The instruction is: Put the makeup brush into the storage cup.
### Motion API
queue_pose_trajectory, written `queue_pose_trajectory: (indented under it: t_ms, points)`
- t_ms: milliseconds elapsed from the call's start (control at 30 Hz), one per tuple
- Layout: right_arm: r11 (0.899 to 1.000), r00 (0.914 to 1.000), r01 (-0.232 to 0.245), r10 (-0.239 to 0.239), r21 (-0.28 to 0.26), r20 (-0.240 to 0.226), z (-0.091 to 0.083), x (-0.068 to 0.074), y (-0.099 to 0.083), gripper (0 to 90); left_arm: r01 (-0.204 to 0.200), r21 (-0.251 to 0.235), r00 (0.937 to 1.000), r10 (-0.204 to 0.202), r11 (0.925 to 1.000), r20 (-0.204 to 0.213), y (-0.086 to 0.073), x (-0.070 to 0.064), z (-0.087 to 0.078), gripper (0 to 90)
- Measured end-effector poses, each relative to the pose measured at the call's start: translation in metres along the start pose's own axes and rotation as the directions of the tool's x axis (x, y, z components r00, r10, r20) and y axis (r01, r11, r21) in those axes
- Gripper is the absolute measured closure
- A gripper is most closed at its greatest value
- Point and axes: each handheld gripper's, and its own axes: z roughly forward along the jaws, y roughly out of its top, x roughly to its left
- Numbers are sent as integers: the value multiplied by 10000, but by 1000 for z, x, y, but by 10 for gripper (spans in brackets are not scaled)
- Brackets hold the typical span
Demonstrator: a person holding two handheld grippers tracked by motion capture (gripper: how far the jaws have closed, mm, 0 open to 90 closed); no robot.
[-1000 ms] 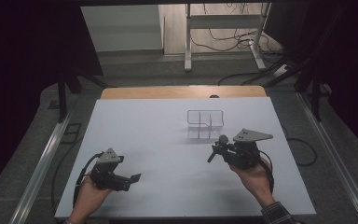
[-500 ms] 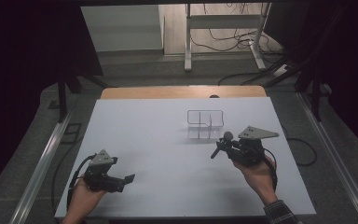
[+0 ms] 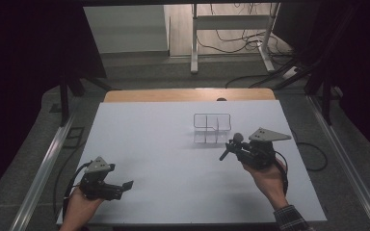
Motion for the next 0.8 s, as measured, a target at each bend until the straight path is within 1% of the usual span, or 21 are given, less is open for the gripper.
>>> queue_pose_trajectory:
  t_ms: [300,533,567,667,800]
  points:
    - [9996,9999,-91,93,-251,83,-2,-5,5,764,222,-44,9995,-223,9997,-237,-8,6,-7,41]
    - [9992,9998,-134,140,-377,165,-2,-9,9,764,376,26,9985,-374,9993,-397,-15,10,-12,41]
    - [9991,9997,-99,107,-415,206,-2,-10,10,764,503,-22,9977,-503,9987,-461,-17,13,-13,42]
    - [9991,9997,-84,94,-426,232,-2,-11,11,763,582,-94,9973,-586,9983,-448,-18,15,-15,45]
    - [9986,9994,-121,137,-506,314,-3,-15,13,763,648,-101,9965,-653,9978,-529,-21,17,-17,45]
